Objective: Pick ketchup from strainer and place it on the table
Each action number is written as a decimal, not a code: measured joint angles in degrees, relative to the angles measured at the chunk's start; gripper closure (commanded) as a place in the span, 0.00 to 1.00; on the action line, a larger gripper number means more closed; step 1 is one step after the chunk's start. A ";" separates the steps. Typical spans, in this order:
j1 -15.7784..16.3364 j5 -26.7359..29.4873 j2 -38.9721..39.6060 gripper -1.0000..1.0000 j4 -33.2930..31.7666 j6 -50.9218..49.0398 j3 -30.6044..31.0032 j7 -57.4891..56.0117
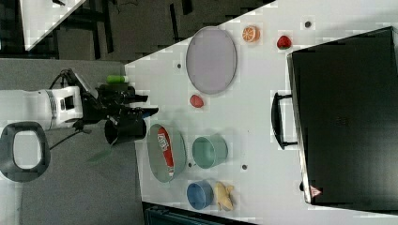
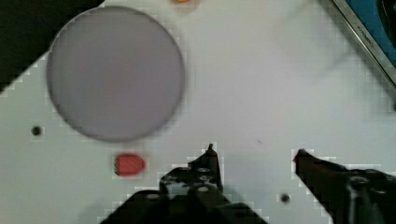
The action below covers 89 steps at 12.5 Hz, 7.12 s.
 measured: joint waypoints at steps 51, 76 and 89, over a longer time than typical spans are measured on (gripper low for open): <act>0.55 -26.46 34.59 0.42 -20.31 48.15 36.53 19.24; -15.19 -4.68 15.40 0.42 -4.87 15.96 8.91 -21.92; -13.22 -4.71 21.12 0.29 -26.35 39.67 10.00 -23.96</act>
